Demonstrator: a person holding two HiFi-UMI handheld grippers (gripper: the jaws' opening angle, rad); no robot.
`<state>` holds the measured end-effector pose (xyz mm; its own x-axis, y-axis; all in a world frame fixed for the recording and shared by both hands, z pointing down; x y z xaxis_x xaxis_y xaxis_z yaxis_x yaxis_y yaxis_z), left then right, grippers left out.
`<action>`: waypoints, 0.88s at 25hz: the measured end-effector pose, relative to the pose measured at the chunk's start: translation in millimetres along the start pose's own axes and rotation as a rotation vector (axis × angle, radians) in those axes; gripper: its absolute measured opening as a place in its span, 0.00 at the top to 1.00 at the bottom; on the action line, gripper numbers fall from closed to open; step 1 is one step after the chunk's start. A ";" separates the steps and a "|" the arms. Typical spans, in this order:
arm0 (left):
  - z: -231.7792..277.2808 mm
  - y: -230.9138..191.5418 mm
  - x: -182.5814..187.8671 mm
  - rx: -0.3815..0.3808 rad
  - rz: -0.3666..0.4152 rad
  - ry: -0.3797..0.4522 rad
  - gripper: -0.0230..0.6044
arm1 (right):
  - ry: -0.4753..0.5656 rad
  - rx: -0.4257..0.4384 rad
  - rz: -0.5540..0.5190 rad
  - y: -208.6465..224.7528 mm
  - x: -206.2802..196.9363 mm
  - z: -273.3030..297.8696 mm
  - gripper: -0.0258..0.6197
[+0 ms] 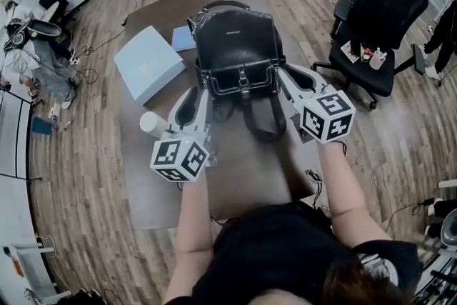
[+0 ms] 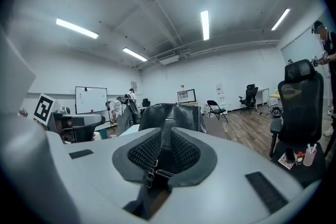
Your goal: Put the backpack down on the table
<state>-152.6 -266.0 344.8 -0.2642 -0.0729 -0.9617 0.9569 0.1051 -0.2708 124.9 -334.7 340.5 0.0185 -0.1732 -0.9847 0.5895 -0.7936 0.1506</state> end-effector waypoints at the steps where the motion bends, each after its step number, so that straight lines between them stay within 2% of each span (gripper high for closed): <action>1: -5.2 -0.1 -0.1 0.010 0.006 -0.004 0.77 | 0.004 0.000 0.002 -4.4 -0.8 -1.7 0.86; 10: -51.4 -0.5 2.6 0.050 0.022 -0.017 0.88 | 0.001 0.003 0.044 -43.2 -10.6 -17.1 0.93; 17: -78.5 -1.2 -0.9 0.030 0.029 -0.043 0.89 | 0.008 0.001 0.060 -66.8 -18.5 -27.8 0.93; 22: -92.8 3.5 0.4 0.027 0.086 -0.048 0.89 | 0.012 -0.005 0.068 -80.6 -21.7 -36.4 0.93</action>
<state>-160.5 -173.6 339.6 -0.1756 -0.1127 -0.9780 0.9788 0.0859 -0.1857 106.3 -245.7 346.6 0.0681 -0.2191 -0.9733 0.5908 -0.7773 0.2163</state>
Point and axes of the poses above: the fingertips, and each gripper's own axes: z forward along the fingers, y to its right, x out of its top, the point moved 9 cm from there along -z, backward along the fingers, and after that the axes turned 15 degrees about x, right-handed, at the moved point
